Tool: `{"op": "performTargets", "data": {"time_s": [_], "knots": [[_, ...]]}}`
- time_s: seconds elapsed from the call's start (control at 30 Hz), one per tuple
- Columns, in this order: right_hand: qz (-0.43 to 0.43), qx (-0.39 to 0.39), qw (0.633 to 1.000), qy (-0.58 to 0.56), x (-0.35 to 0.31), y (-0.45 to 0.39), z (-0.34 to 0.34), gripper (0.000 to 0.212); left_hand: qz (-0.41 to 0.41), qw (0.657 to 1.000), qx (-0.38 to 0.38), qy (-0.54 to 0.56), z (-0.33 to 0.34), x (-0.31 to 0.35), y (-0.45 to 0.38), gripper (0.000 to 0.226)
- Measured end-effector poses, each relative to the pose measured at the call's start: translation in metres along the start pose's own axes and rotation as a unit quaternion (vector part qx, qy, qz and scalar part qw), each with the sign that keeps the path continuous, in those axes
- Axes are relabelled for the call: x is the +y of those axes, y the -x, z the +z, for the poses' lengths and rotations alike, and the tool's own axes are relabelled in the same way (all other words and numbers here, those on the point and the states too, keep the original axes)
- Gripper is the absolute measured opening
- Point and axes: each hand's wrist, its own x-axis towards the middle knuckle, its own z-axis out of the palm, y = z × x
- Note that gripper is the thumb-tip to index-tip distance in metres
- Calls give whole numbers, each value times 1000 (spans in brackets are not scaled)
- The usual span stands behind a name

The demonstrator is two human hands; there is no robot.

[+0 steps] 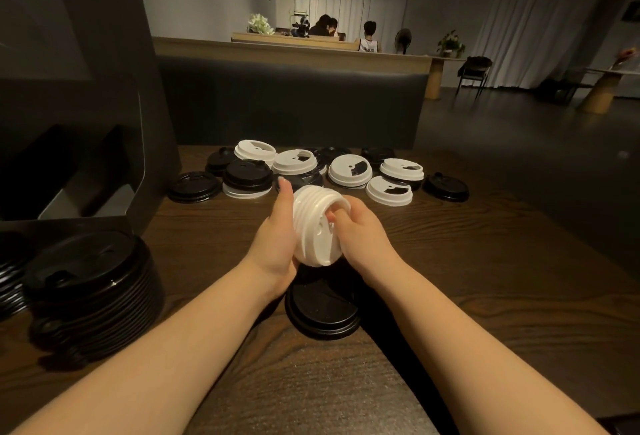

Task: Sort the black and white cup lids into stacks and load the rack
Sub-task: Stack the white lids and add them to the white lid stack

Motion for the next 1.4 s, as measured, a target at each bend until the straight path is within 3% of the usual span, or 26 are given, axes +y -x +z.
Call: {"op": "performTargets", "data": {"time_s": [0.13,0.2,0.27,0.5,0.53,0.63,0.7,0.9,1.1,1.23,1.4], "knots": [[-8,-16,999,50,0,0,2,30,6,1000,-25,-15,-3,-1,0,74],[-12,-14,998,53,-2,-1,1,39,32,997,-64,-23,-3,-1,1,58],[5,-4,999,49,-3,-2,-2,30,49,993,-93,-56,-4,-4,1,37],[27,31,999,32,-6,1,-5,10,88,990,-35,-106,-10,-13,-10,69],[24,41,999,26,-6,1,-5,10,100,987,-28,-122,-10,-14,-11,67],[-2,75,997,34,-7,1,-9,14,130,973,-19,-190,-10,-13,-14,32],[3,69,997,21,-9,2,-11,13,133,968,-24,-212,-11,-13,-16,25],[68,-66,976,-196,-12,2,-20,21,56,998,16,-34,-15,-2,-15,15],[24,-39,987,-156,-6,1,-17,33,68,995,3,-75,-21,-2,-18,20],[19,-70,983,-167,-2,-1,-15,34,67,992,19,-106,-23,-1,-19,24],[-20,-21,994,-107,1,-2,-10,44,57,991,29,-121,-24,-3,-18,31]]}}
